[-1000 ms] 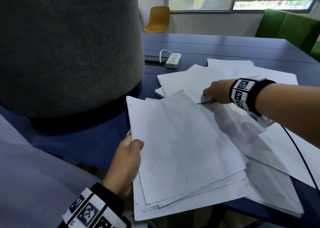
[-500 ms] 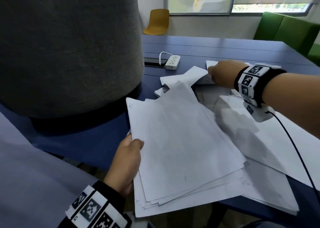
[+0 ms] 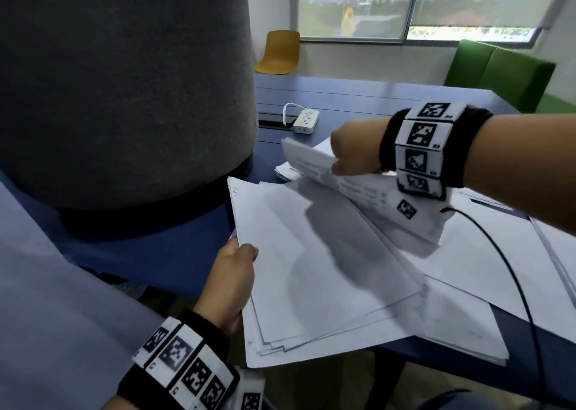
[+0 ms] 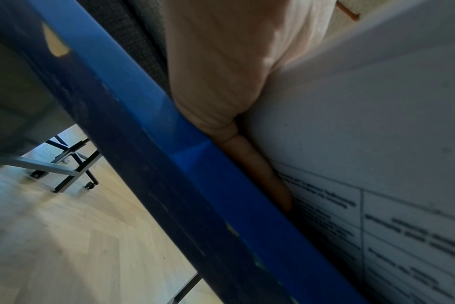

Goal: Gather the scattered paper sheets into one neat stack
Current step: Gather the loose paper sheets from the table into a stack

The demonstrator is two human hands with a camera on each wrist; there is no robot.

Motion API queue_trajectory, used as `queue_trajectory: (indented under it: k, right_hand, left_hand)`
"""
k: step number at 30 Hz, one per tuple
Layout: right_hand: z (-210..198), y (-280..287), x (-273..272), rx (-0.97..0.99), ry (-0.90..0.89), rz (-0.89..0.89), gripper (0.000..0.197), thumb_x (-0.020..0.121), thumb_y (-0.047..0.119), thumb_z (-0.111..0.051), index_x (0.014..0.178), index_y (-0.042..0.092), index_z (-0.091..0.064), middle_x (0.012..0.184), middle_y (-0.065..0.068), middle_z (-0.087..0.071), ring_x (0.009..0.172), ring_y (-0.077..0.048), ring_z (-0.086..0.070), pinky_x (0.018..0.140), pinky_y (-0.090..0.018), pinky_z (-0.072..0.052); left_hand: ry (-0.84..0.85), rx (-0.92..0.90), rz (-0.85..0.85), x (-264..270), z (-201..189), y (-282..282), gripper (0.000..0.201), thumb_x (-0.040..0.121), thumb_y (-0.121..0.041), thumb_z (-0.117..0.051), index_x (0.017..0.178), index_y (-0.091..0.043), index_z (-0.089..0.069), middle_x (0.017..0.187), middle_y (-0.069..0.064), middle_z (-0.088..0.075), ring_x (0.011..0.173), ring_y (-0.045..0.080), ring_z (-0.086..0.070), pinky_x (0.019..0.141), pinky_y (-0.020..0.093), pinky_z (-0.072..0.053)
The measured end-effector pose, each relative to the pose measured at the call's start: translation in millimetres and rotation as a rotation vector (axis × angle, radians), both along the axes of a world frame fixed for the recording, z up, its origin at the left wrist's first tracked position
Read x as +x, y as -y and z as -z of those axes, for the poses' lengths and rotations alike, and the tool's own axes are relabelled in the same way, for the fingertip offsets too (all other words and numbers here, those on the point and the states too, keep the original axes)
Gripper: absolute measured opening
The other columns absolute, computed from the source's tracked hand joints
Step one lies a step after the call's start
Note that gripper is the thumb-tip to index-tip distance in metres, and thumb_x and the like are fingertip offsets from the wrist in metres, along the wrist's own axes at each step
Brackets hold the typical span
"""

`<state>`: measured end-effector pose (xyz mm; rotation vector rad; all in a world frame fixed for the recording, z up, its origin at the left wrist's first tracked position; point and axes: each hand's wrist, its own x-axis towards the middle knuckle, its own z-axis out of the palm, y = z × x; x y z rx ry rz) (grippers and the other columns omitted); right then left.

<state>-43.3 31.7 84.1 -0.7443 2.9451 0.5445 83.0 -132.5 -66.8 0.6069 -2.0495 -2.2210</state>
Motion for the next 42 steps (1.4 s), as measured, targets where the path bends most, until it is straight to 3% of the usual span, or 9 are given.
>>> queue_trajectory:
  k: [4, 7, 11, 15, 19, 25, 28, 34, 42]
  right_hand:
    - [15.4, 28.1, 26.1, -0.095, 0.226, 0.041, 0.043, 0.094, 0.021, -0.047, 0.052, 0.01, -0.045, 0.022, 0.004, -0.044, 0.02, -0.007, -0.044, 0.057, -0.022, -0.048]
    - [31.6, 44.6, 33.8, -0.181, 0.416, 0.105, 0.04, 0.093, 0.016, -0.044, 0.055, 0.005, -0.053, 0.042, -0.003, -0.06, 0.026, -0.012, -0.052, 0.046, -0.02, -0.05]
    - [50.6, 62.2, 37.3, -0.326, 0.628, 0.195, 0.036, 0.092, 0.008, -0.038, 0.065, -0.006, -0.058, 0.062, -0.019, -0.066, 0.044, -0.026, -0.061, 0.049, -0.03, -0.056]
    - [63.1, 77.6, 41.9, -0.478, 0.758, 0.259, 0.033, 0.095, 0.011, -0.037, 0.075, -0.008, -0.054, 0.06, -0.021, -0.063, 0.044, -0.026, -0.062, 0.042, -0.027, -0.051]
    - [71.6, 91.2, 45.9, -0.587, 0.869, 0.31, 0.031, 0.097, 0.01, -0.034, 0.079, -0.004, -0.055, 0.061, -0.018, -0.062, 0.038, -0.021, -0.061, 0.041, -0.025, -0.051]
    - [70.4, 87.2, 42.3, -0.777, 1.045, 0.411, 0.033, 0.099, 0.007, -0.027, 0.088, -0.008, -0.054, 0.07, -0.021, -0.061, 0.056, -0.028, -0.063, 0.057, -0.034, -0.056]
    - [73.5, 82.7, 43.6, -0.84, 1.13, 0.422, 0.031, 0.103, 0.014, -0.029, 0.097, -0.006, -0.052, 0.077, -0.024, -0.059, 0.063, -0.031, -0.061, 0.066, -0.04, -0.054]
    - [71.8, 68.4, 44.3, -0.904, 1.054, 0.337, 0.025, 0.1, 0.016, -0.042, 0.103, -0.005, -0.054, 0.087, -0.025, -0.063, 0.064, -0.034, -0.065, 0.07, -0.042, -0.058]
    - [50.9, -9.2, -2.2, -0.899, 0.469, 0.328, 0.016, 0.09, 0.005, -0.054, 0.098, -0.005, -0.063, 0.081, -0.014, -0.068, 0.062, -0.027, -0.066, 0.063, -0.037, -0.06]
  left_hand:
    - [-0.008, 0.014, 0.013, 1.9, -4.5, -1.9, 0.029, 0.095, -0.001, -0.036, 0.105, -0.008, -0.062, 0.097, 0.015, -0.072, 0.084, 0.034, -0.067, 0.071, 0.04, -0.056]
    - [-0.009, 0.008, -0.002, 1.3, -3.0, -2.1, 0.028, 0.088, -0.008, -0.041, 0.101, -0.012, -0.065, 0.097, 0.017, -0.072, 0.09, 0.039, -0.068, 0.08, 0.051, -0.057]
    - [-0.01, -0.026, -0.009, -0.1, 1.6, -0.1, 0.032, 0.074, -0.02, -0.044, 0.095, -0.019, -0.068, 0.098, 0.019, -0.072, 0.097, 0.045, -0.067, 0.083, 0.062, -0.055]
    - [-0.028, -0.084, 0.016, 0.9, 0.1, 0.5, 0.034, 0.076, -0.026, -0.043, 0.096, -0.016, -0.068, 0.098, 0.018, -0.072, 0.096, 0.041, -0.067, 0.085, 0.059, -0.055]
    - [-0.043, -0.083, 0.01, 3.4, -3.6, 0.3, 0.026, 0.093, -0.023, -0.038, 0.08, -0.012, -0.057, 0.078, 0.007, -0.062, 0.078, 0.026, -0.058, 0.072, 0.038, -0.049]
    - [-0.045, -0.01, 0.052, 2.1, -4.2, 1.5, 0.028, 0.088, -0.037, -0.049, 0.07, -0.017, -0.059, 0.074, 0.006, -0.062, 0.076, 0.023, -0.057, 0.073, 0.04, -0.046]
    - [-0.068, 0.001, 0.099, 2.0, -1.3, 1.3, 0.012, 0.088, -0.015, -0.053, 0.085, -0.007, -0.061, 0.074, 0.009, -0.06, 0.073, 0.023, -0.057, 0.066, 0.033, -0.049]
    - [-0.034, 0.044, 0.116, 3.0, -0.7, 4.2, 0.035, 0.083, 0.01, -0.044, 0.112, -0.002, -0.059, 0.09, 0.019, -0.069, 0.076, 0.03, -0.069, 0.062, 0.035, -0.055]
    - [-0.02, 0.03, 0.106, 3.2, 1.1, 4.1, 0.042, 0.087, 0.012, -0.043, 0.121, -0.009, -0.057, 0.107, 0.013, -0.072, 0.091, 0.032, -0.07, 0.065, 0.035, -0.057]
